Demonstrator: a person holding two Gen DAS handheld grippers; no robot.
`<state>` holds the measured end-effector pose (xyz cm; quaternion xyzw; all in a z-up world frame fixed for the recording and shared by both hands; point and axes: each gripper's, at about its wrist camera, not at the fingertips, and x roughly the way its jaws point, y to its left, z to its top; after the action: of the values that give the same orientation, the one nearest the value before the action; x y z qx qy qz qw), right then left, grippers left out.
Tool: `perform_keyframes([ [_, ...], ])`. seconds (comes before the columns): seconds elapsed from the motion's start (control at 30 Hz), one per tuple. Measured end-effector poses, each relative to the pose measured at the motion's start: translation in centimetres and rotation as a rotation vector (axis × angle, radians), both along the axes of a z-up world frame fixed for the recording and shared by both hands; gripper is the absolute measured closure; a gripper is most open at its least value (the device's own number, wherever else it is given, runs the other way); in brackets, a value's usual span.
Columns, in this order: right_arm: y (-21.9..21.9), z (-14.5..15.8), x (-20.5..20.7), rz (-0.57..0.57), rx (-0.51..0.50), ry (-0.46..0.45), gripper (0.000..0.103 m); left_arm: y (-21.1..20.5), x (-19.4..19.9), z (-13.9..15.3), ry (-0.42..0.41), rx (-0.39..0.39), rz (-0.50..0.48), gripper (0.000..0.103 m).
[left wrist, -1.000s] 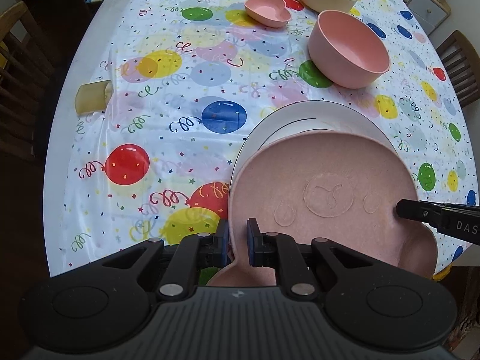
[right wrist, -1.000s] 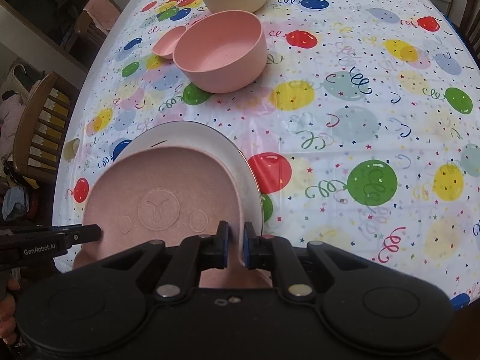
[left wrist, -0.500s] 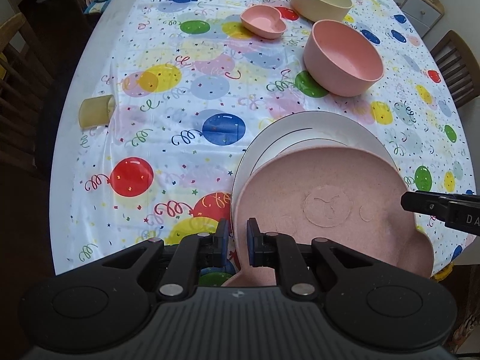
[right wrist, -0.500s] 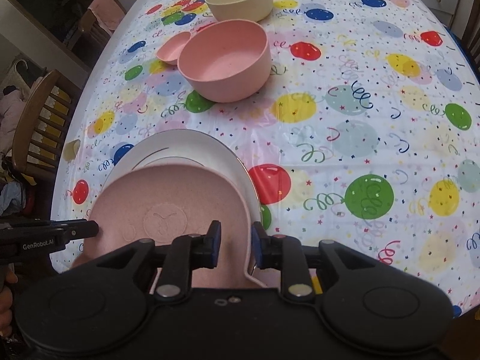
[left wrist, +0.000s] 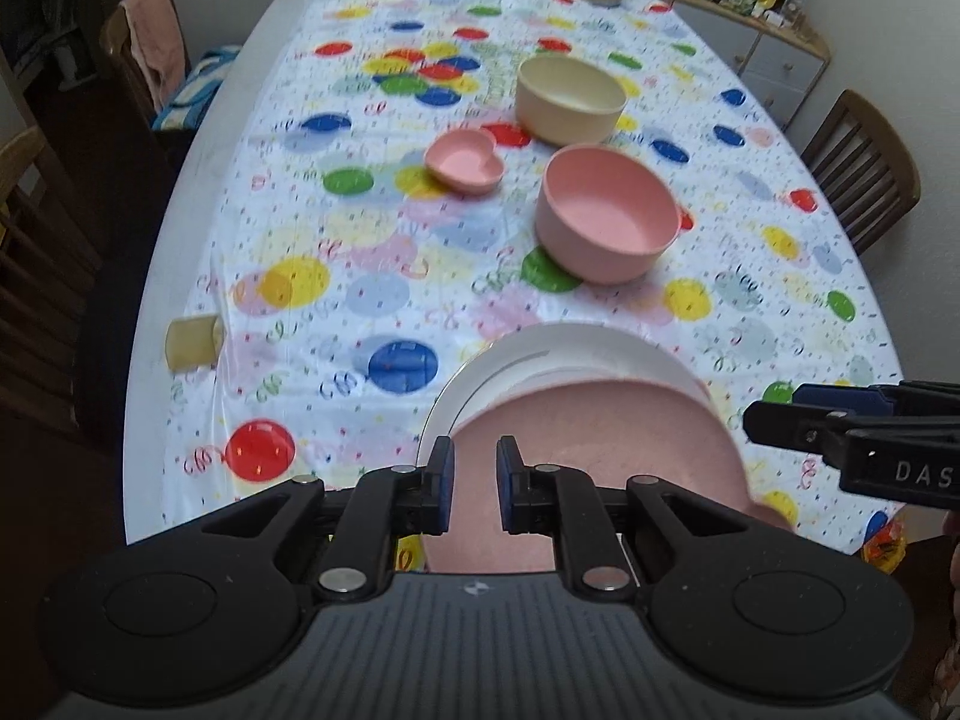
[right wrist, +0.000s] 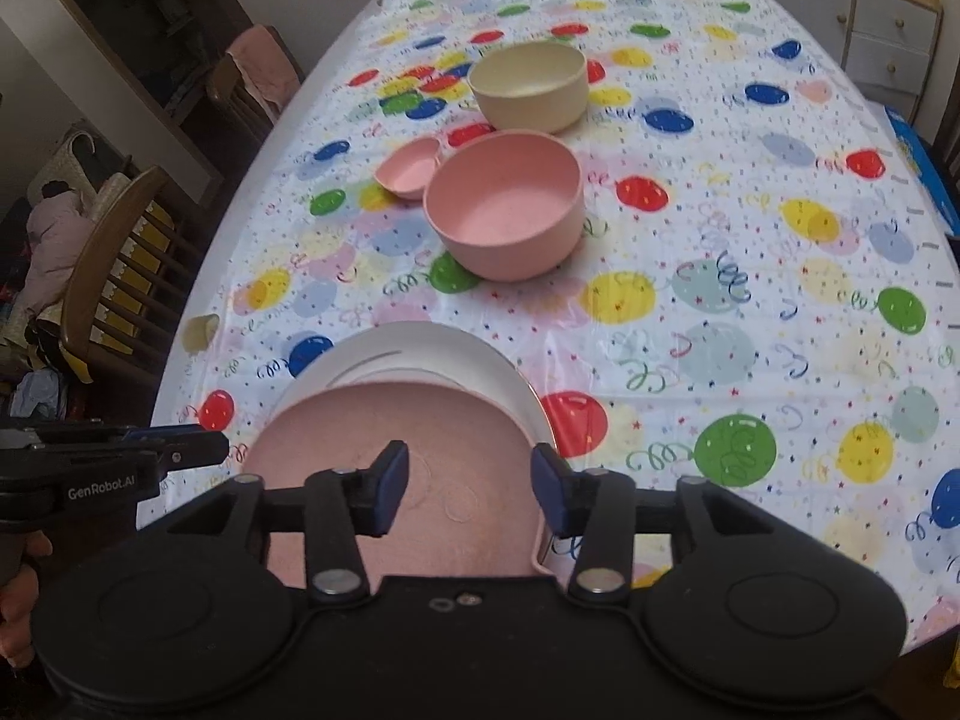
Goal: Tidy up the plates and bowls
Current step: 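Lower the pink plate onto the white plates and open both grippers, then lift both grippers and move them to the pink bowl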
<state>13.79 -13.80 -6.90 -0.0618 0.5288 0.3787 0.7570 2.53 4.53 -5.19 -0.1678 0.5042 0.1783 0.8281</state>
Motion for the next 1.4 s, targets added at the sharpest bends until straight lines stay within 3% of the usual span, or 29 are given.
perform_keyframes([
  [0.07,0.1,0.8,-0.1,0.003,0.008,-0.023,0.052,-0.1,0.3,0.8,-0.025,0.012,-0.002,0.084],
  [0.17,0.2,1.9,-0.2,-0.005,0.021,-0.058,0.041,-0.3,0.8,1.9,-0.060,0.027,-0.010,0.077],
  [0.27,0.4,2.9,-0.2,-0.006,0.031,-0.096,0.037,-0.5,1.4,2.7,-0.085,0.046,-0.017,0.076],
  [0.37,0.6,3.7,-0.2,-0.015,0.039,-0.136,0.023,-0.7,2.1,3.4,-0.105,0.062,-0.019,0.076],
  [0.43,0.7,4.3,0.0,-0.021,0.050,-0.162,0.020,-0.6,2.6,3.7,-0.115,0.069,-0.016,0.073],
  [0.47,0.8,4.5,0.1,-0.024,0.051,-0.169,0.018,-0.5,2.8,3.9,-0.121,0.071,-0.012,0.067],
  [0.5,0.9,4.7,0.2,-0.029,0.053,-0.179,0.017,-0.5,3.1,4.0,-0.128,0.075,-0.009,0.053],
  [0.57,1.0,5.1,0.6,-0.041,0.057,-0.200,0.017,-0.5,3.5,4.3,-0.147,0.100,0.002,0.040],
  [0.73,1.3,5.8,2.1,-0.072,0.062,-0.232,0.014,-0.4,5.7,4.5,-0.156,0.137,-0.002,0.039],
  [0.87,1.6,5.7,3.7,-0.074,0.051,-0.246,0.013,0.2,7.9,3.9,-0.157,0.150,0.027,0.026],
  [0.9,1.7,5.7,4.3,-0.076,0.046,-0.249,0.005,0.3,8.5,3.7,-0.154,0.155,0.034,0.024],
  [1.1,2.6,4.2,8.3,-0.094,0.012,-0.258,0.001,1.5,13.0,1.2,-0.103,0.140,0.078,0.024],
  [1.4,4.5,-0.4,14.2,-0.094,-0.050,-0.166,0.004,3.2,17.7,-2.9,-0.013,0.110,0.142,0.024],
])
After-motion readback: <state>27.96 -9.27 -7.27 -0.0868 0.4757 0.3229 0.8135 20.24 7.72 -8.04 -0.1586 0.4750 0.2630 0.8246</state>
